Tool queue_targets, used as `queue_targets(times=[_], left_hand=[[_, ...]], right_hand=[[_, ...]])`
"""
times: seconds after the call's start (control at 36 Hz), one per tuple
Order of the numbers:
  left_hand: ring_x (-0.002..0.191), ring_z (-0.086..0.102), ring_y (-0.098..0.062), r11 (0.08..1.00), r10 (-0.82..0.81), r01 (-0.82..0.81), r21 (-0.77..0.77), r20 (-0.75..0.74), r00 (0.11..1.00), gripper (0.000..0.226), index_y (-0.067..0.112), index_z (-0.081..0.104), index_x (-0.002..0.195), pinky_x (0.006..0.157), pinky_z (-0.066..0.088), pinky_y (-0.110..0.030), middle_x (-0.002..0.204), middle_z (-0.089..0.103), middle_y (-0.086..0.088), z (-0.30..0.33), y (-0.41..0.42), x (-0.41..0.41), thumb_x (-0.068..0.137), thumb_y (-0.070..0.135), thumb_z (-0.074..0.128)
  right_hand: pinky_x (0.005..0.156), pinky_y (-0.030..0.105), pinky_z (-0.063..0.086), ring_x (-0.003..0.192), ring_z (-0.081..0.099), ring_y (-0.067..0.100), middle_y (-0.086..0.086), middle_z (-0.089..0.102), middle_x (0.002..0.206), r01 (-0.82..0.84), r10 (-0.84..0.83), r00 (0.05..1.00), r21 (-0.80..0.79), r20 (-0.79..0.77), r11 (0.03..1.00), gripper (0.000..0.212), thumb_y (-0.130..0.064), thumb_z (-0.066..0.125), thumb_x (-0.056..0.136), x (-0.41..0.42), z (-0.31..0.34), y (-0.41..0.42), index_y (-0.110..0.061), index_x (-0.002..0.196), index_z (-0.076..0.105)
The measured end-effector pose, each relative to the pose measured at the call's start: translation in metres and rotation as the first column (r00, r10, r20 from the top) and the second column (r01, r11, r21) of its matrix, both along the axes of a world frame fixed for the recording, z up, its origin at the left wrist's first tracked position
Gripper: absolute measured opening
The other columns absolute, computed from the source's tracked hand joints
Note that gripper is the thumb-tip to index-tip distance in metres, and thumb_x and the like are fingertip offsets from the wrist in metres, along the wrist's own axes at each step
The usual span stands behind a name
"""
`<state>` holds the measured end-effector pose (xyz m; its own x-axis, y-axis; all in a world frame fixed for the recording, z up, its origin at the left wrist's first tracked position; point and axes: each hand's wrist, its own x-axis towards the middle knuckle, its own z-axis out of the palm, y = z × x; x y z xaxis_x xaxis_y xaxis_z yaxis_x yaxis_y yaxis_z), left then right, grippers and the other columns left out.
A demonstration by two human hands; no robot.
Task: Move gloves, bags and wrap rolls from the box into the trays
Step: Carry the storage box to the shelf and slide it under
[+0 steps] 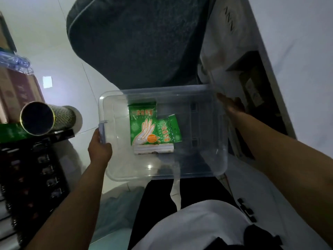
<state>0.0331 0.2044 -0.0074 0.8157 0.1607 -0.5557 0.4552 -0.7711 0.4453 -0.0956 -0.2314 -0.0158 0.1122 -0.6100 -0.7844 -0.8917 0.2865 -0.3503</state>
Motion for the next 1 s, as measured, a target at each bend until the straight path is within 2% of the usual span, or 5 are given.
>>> queue_targets(times=[0.28, 0.64, 0.83, 0.92, 1.0], left_hand=[[0.094, 0.066, -0.038, 0.998, -0.051, 0.050, 0.032, 0.034, 0.998, 0.074, 0.070, 0.046, 0.109, 0.082, 0.057, -0.057, 0.100, 0.062, 0.001, -0.016, 0.016, -0.007, 0.075, 0.005, 0.054], [0.087, 0.059, -0.031, 0.995, 0.067, -0.073, -0.063, -0.091, 0.994, 0.073, 0.034, 0.048, 0.136, 0.073, 0.059, -0.047, 0.116, 0.062, -0.023, -0.001, 0.008, -0.002, 0.080, -0.011, 0.061], [0.088, 0.062, -0.023, 0.949, 0.195, -0.281, -0.144, -0.434, 0.880, 0.050, 0.021, 0.057, 0.125, 0.061, 0.056, -0.036, 0.098, 0.063, -0.008, 0.024, 0.033, 0.003, 0.084, 0.044, 0.073], [0.093, 0.062, -0.028, 0.921, 0.206, -0.335, -0.196, -0.485, 0.850, 0.057, 0.023, 0.056, 0.124, 0.066, 0.058, -0.042, 0.104, 0.061, -0.012, 0.032, 0.043, -0.004, 0.083, 0.060, 0.066], [0.099, 0.064, -0.029, 0.867, 0.212, -0.412, -0.281, -0.540, 0.815, 0.063, 0.023, 0.061, 0.119, 0.069, 0.060, -0.046, 0.107, 0.063, -0.014, 0.033, 0.053, -0.017, 0.079, 0.072, 0.060]], right_hand=[[0.095, 0.041, 0.049, 0.107, 0.058, 0.028, 0.011, 0.063, 0.126, 0.376, -0.433, 0.894, 0.330, 0.118, 0.866, 0.082, -0.080, 0.037, 0.084, -0.043, -0.015, -0.002, -0.013, 0.121, 0.065], [0.059, 0.026, 0.047, 0.077, 0.066, 0.020, 0.006, 0.071, 0.092, 0.283, -0.327, 0.935, 0.265, 0.137, 0.922, 0.065, -0.076, 0.036, 0.087, -0.059, -0.003, 0.008, -0.021, 0.088, 0.071], [0.085, 0.036, 0.054, 0.103, 0.065, 0.028, 0.011, 0.066, 0.122, 0.247, -0.294, 0.944, 0.271, 0.148, 0.930, 0.081, -0.075, 0.048, 0.082, -0.057, 0.013, 0.018, -0.011, 0.131, 0.059], [0.057, 0.020, 0.053, 0.074, 0.072, 0.015, 0.004, 0.073, 0.101, 0.219, -0.293, 0.927, 0.295, 0.235, 0.930, 0.056, -0.067, 0.058, 0.082, -0.065, 0.029, 0.030, -0.017, 0.104, 0.071], [0.071, 0.027, 0.053, 0.075, 0.069, 0.018, 0.000, 0.072, 0.090, 0.174, -0.222, 0.936, 0.192, 0.271, 0.966, 0.045, -0.070, 0.067, 0.068, -0.082, 0.043, 0.042, -0.026, 0.077, 0.069]])
